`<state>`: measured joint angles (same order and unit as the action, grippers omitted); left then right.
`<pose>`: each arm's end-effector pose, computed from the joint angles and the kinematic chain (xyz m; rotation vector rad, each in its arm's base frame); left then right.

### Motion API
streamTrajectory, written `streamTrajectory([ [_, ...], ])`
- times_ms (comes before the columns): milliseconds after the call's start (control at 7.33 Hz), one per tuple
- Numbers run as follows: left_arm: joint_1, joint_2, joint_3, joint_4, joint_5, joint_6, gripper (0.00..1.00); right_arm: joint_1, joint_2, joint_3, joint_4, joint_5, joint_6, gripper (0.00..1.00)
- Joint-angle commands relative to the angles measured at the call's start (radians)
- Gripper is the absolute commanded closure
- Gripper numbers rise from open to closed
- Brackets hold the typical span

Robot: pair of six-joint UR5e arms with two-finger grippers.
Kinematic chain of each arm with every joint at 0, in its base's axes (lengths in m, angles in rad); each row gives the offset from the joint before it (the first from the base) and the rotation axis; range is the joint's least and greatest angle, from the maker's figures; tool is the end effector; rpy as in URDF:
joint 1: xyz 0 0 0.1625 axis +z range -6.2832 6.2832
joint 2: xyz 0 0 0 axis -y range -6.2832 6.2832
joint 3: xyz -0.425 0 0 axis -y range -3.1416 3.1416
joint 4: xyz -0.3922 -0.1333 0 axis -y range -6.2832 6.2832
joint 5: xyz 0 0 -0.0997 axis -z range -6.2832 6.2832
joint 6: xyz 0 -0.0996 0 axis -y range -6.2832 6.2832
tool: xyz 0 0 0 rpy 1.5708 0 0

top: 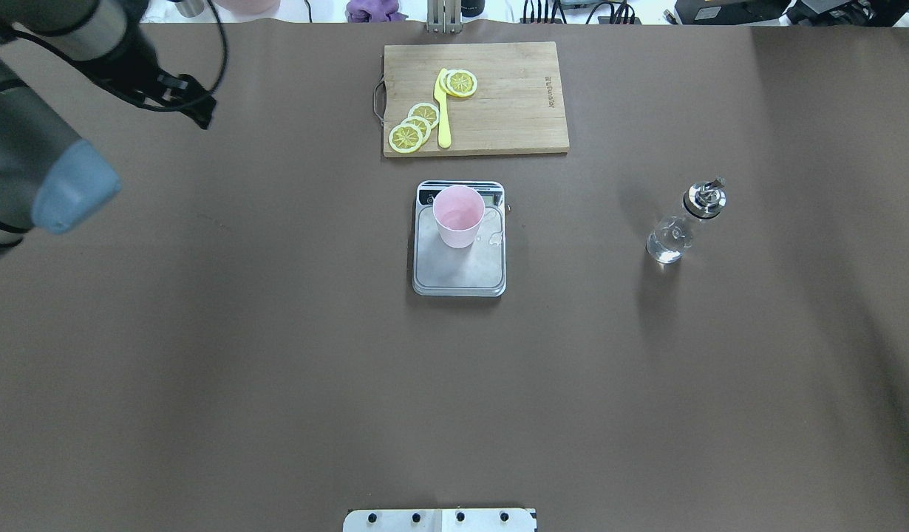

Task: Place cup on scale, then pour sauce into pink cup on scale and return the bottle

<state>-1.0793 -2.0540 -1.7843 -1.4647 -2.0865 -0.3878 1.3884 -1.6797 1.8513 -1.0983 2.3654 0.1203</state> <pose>0.2228 -0.5946 0.3036 0.3099 0.6998 0.2508 -0.0226 -0.4655 0.5139 0.4876 -0.8508 -0.3127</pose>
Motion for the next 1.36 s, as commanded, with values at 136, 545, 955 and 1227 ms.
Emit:
streamTrajectory([
  [136, -0.277, 0.172, 0.142, 0.001, -0.01, 0.423, 0.01, -0.046, 0.0, -0.003, 0.055, 0.005, 0.004, 0.01],
  [545, -0.462, 0.227, 0.282, -0.009, -0.193, 0.652, 0.01, -0.081, -0.009, -0.003, 0.131, 0.005, 0.01, 0.11],
  [955, -0.467, 0.281, 0.27, -0.065, -0.193, 0.652, 0.01, -0.176, -0.02, -0.007, 0.248, -0.009, 0.009, 0.02],
  [1227, -0.467, 0.282, 0.27, -0.06, -0.195, 0.65, 0.01, -0.219, -0.018, -0.085, 0.442, -0.037, 0.018, 0.0],
])
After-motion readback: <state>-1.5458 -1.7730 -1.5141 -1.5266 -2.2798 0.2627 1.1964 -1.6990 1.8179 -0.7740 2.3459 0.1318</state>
